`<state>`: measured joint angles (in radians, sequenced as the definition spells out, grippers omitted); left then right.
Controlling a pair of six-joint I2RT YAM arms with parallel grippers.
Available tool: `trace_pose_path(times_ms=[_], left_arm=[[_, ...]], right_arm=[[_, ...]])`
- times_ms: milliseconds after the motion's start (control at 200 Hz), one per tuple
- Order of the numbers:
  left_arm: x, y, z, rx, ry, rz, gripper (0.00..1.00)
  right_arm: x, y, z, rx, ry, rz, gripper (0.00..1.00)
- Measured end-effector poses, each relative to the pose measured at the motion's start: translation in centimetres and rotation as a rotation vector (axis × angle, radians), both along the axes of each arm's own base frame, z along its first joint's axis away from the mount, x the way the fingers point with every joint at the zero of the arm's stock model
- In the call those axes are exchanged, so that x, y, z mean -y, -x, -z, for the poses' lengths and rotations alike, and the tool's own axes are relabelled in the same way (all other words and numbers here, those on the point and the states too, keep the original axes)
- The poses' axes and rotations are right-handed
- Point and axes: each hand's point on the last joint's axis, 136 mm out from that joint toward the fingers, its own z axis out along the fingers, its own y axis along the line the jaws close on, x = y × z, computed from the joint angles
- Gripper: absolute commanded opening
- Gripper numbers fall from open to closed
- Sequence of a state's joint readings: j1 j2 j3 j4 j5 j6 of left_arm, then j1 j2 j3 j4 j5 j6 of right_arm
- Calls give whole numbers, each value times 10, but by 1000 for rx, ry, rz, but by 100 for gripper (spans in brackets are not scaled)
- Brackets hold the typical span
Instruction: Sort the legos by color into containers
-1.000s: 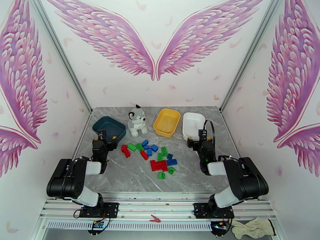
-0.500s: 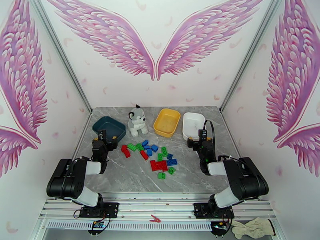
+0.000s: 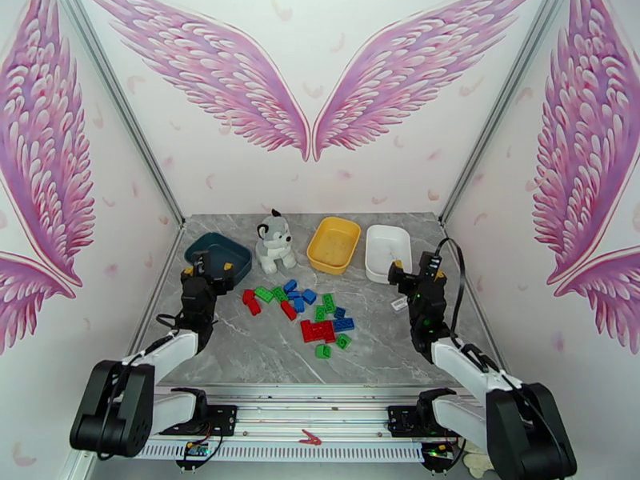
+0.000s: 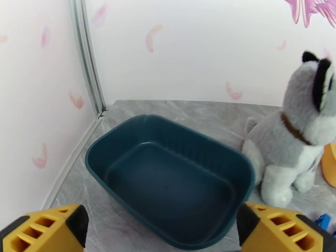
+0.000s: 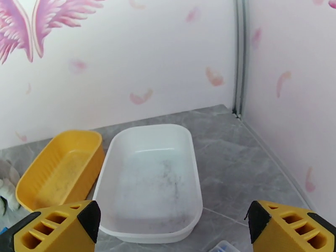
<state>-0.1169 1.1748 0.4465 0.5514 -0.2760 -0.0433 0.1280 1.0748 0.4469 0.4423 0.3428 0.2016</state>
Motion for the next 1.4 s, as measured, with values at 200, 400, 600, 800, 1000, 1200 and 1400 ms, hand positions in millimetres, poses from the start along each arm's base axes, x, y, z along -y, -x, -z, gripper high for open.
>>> trace_pose_path(times_ms=[200, 400, 600, 800, 1000, 1200, 1400], left_arm=[[14, 20, -85, 142, 209, 56, 99], [31, 44, -115, 183, 517, 83, 99], [43, 70, -136, 219, 650, 171, 99], [61, 76, -135, 210, 712, 280, 99], [105, 66, -98, 32, 716, 415, 99], [166, 83, -59, -81, 647, 541, 99], [201, 75, 12, -300, 534, 530, 95]], right_arm=[[-22, -3, -54, -19, -200, -90, 99], [-39, 43, -72, 32, -378, -199, 99], [-48, 82, -84, 63, -409, -280, 99], [-72, 79, -65, -111, -400, -394, 84], [-121, 63, -17, -353, -402, -551, 79], [-185, 71, 22, -553, -289, -687, 71], [-216, 55, 66, -720, -177, -675, 63]])
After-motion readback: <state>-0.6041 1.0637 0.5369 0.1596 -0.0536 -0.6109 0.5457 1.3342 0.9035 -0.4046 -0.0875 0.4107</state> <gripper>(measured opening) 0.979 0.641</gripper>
